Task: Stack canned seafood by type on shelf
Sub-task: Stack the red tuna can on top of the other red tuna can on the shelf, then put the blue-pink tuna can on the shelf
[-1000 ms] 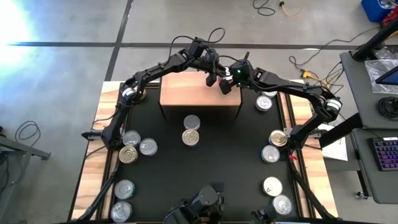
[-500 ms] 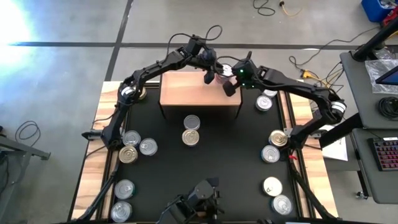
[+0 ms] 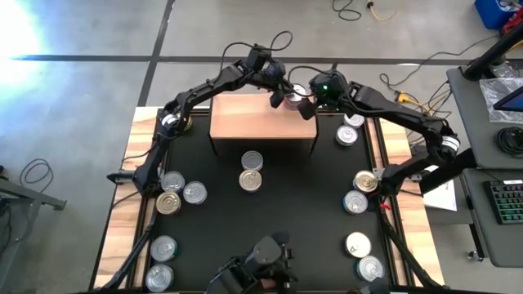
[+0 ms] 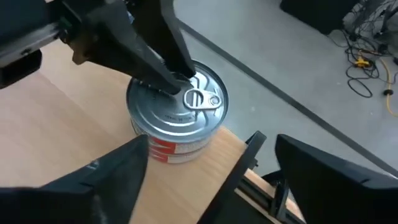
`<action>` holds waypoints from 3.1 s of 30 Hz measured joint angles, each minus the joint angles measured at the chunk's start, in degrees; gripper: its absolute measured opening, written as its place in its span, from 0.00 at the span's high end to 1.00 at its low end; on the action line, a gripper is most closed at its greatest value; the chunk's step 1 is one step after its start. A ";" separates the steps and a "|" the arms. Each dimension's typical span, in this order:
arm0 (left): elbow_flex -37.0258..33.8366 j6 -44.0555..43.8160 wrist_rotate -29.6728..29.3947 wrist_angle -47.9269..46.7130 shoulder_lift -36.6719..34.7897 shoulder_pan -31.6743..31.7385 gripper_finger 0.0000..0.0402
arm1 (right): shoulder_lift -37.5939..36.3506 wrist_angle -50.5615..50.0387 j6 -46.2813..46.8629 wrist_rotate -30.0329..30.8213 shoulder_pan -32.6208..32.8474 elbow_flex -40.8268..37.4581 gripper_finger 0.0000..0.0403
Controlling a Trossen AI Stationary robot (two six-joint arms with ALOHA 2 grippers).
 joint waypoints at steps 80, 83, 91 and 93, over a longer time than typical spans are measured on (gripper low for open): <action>-20.80 -7.25 -19.60 -38.25 -32.28 -27.10 0.81 | -12.35 -0.94 7.23 -27.96 20.23 -1.96 0.37; -31.19 -10.74 -19.66 -35.23 -38.84 -27.77 0.81 | -11.27 -0.77 8.70 -24.14 24.90 -2.12 0.26; -57.36 -23.73 -19.76 -20.84 -58.54 -34.19 0.81 | -4.24 4.57 18.73 -19.52 35.29 -1.86 0.10; -62.44 -26.35 -19.90 -16.43 -62.13 -36.65 0.81 | -1.08 3.96 20.97 -19.54 36.54 -1.14 0.08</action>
